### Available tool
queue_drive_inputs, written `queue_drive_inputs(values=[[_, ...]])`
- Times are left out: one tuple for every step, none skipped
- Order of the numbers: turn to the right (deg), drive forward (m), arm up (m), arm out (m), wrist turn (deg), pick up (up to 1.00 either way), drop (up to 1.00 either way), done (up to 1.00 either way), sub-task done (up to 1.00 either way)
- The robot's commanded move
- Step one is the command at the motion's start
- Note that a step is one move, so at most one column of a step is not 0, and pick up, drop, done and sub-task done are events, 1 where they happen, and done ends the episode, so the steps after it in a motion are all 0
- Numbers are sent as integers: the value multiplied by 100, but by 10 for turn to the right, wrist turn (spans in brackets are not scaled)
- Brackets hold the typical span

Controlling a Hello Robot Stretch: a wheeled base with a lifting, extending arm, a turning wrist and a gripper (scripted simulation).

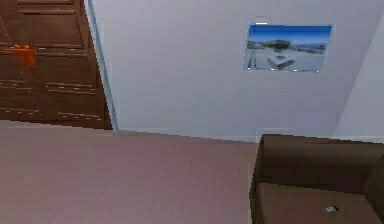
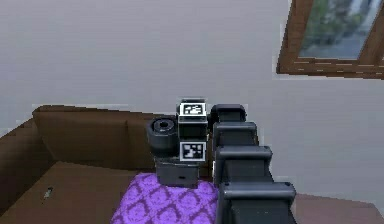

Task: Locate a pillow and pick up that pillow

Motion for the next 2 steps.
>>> queue_drive_inputs(values=[[0, 0, 0, 0, 60, 0, 0, 0, 0], [0, 0, -30, 0, 0, 0, 0, 0, 0]])
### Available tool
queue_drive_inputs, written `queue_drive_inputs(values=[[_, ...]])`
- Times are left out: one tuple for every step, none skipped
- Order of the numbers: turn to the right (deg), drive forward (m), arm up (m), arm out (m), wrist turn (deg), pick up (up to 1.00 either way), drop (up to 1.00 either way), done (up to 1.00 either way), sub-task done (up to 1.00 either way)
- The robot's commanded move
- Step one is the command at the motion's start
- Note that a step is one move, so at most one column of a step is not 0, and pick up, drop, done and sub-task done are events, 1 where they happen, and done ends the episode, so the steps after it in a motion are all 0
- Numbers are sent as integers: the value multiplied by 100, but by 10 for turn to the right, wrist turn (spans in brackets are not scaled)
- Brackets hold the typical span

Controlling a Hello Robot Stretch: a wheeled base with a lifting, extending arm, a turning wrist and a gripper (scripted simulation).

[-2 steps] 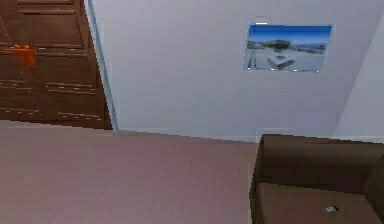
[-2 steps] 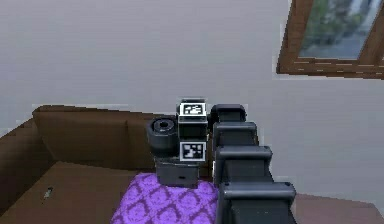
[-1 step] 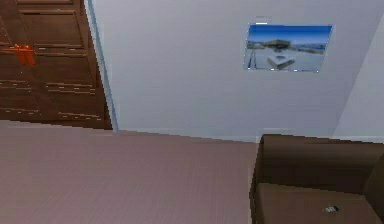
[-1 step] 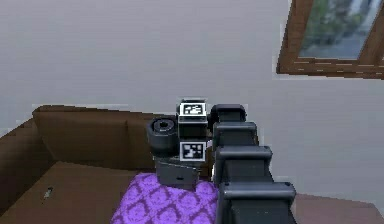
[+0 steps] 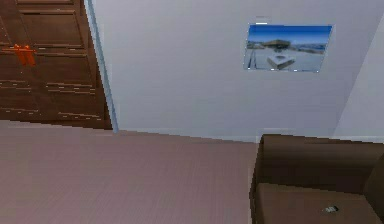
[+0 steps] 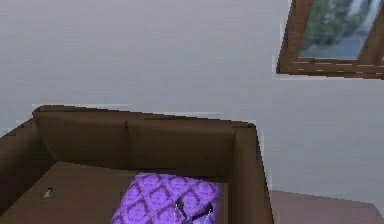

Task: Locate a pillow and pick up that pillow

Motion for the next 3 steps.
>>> queue_drive_inputs(values=[[0, 0, -32, 0, 0, 0, 0, 0, 0], [0, 0, 0, 0, 0, 100, 0, 0, 0], [0, 0, 10, 0, 0, 0, 0, 0, 0]])
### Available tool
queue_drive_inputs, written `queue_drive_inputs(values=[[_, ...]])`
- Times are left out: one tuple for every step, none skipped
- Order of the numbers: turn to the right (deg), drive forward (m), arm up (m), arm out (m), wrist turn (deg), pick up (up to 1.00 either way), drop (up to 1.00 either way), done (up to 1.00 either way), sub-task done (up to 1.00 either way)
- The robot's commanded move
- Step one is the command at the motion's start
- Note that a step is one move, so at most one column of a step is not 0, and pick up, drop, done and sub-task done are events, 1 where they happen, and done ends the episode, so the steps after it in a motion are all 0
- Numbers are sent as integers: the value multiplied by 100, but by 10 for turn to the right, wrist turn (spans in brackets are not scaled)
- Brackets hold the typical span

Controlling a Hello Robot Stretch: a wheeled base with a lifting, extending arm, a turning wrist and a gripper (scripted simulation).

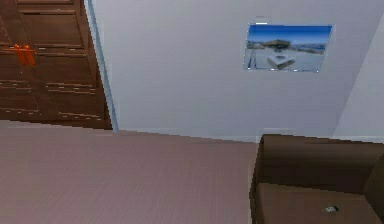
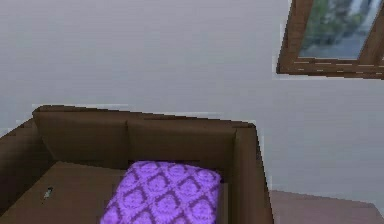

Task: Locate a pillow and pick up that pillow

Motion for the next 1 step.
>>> queue_drive_inputs(values=[[0, 0, 0, 0, 0, 0, 0, 100, 0]])
